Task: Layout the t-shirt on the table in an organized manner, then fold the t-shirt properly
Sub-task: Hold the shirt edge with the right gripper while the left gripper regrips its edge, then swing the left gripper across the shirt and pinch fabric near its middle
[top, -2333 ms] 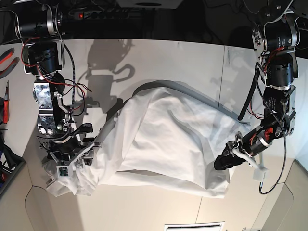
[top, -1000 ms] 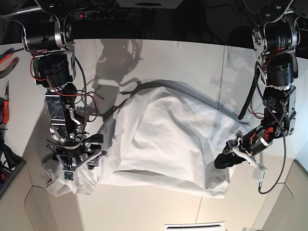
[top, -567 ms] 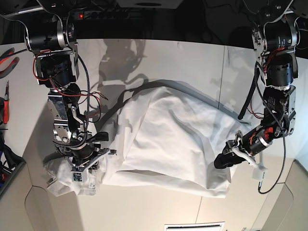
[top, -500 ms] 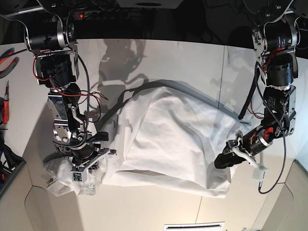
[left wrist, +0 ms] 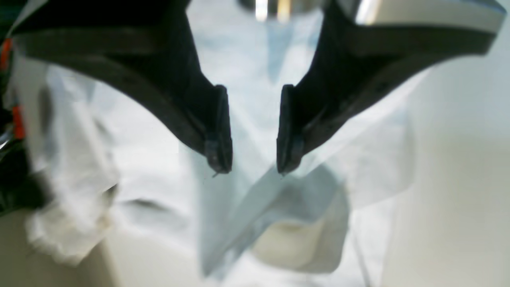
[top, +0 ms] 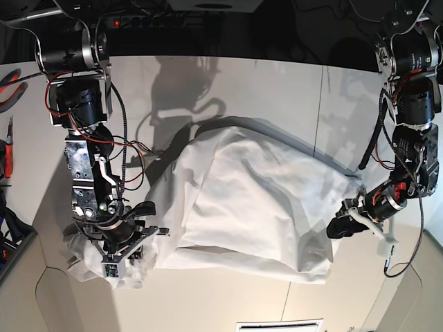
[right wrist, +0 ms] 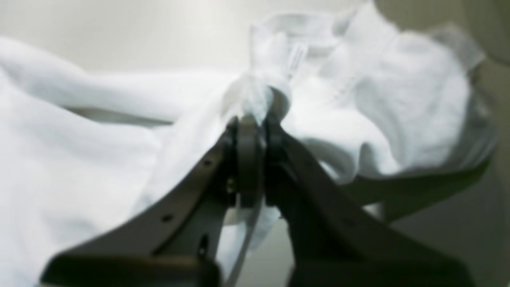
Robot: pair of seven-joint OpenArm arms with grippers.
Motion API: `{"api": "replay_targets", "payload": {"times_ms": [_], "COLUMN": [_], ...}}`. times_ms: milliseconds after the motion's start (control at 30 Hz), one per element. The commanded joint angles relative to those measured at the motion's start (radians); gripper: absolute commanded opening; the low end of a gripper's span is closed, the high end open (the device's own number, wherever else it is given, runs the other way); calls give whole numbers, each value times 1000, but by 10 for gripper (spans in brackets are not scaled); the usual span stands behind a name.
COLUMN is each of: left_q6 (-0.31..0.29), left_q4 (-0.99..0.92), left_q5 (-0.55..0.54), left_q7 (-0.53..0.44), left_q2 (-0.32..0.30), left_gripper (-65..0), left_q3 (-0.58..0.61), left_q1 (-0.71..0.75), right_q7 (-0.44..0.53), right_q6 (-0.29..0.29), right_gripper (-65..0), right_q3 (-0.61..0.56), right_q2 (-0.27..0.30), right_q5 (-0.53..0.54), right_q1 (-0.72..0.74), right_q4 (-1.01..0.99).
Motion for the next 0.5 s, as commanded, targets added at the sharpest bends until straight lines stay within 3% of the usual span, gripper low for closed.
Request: {"api": "replay_targets", "payload": {"times_ms": [0, 67, 233, 467], "left_q6": [-10, -10, -10, -10], "left_q4": [17, 17, 17, 17], "left_q5": [-11, -6, -19, -23], "left_q7": [-16, -16, -16, -25], "left_q2": [-14, -14, -7, 6], "left_gripper": [-420, -420, -420, -420], "left_q3": [-4, -4, -3, -3], "left_q1": [-19, -5, 56, 139], "right_q7": [18, -14, -163, -507], "right_q6": [5, 9, 86, 191], "right_gripper": [-650, -650, -650, -650], "right_q3": [3, 3, 3, 3], "right_q2": [0, -1, 0, 1], "right_q5": [19, 43, 108, 228], "right_q1": [33, 33, 33, 34], "right_q4": [40, 80, 179, 319]}}
